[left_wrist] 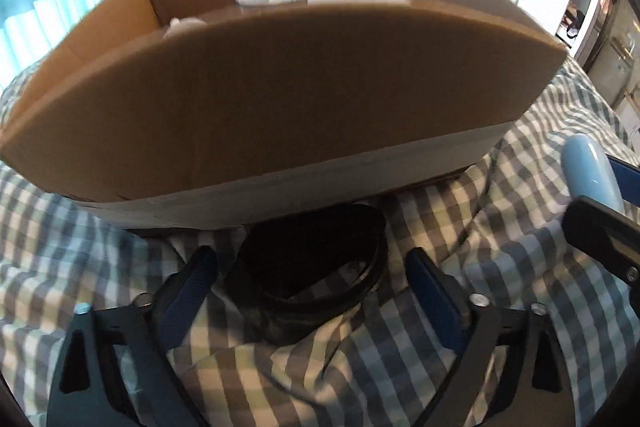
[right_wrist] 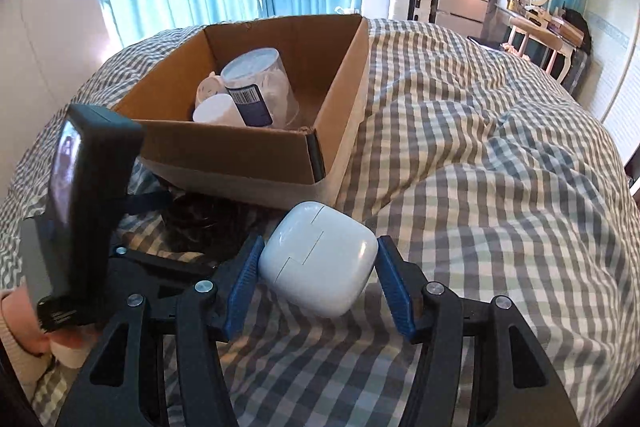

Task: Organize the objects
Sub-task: 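Grasp the black round ring with the left tool while the right tool holds the earbud case, then carry the black ring with the left tool while the right tool carries the earbud case over the box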

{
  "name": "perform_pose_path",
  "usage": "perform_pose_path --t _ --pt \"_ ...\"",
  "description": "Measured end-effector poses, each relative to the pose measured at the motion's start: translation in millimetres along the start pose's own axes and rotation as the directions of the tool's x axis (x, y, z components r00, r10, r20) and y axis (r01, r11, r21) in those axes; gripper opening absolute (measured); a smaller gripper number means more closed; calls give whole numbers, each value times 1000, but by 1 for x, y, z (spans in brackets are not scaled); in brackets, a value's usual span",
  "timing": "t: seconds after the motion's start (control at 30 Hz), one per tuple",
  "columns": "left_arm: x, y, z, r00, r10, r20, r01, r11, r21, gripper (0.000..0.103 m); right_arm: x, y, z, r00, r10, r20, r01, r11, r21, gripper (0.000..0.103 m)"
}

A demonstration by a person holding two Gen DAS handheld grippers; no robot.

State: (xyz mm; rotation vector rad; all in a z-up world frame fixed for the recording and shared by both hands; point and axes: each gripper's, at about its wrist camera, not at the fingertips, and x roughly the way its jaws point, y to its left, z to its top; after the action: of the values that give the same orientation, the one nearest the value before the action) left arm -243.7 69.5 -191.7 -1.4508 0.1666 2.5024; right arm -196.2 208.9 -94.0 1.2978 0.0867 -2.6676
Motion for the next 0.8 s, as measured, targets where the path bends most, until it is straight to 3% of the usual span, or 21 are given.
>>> perform_pose_path --t 0.17,0.5,0.8 --pt "6 3 2 1000 -18 -12 18 1000 1 70 11 2 -1 1000 6 -28 -6 1000 2 57" --pt "-22 11 -4 998 -50 -28 49 998 -50 68 17 7 -8 997 -45 -57 44 999 -16 57" --pt "-72 15 -22 999 -37 21 38 998 -46 68 -1 21 -16 995 -99 -35 97 994 -47 57"
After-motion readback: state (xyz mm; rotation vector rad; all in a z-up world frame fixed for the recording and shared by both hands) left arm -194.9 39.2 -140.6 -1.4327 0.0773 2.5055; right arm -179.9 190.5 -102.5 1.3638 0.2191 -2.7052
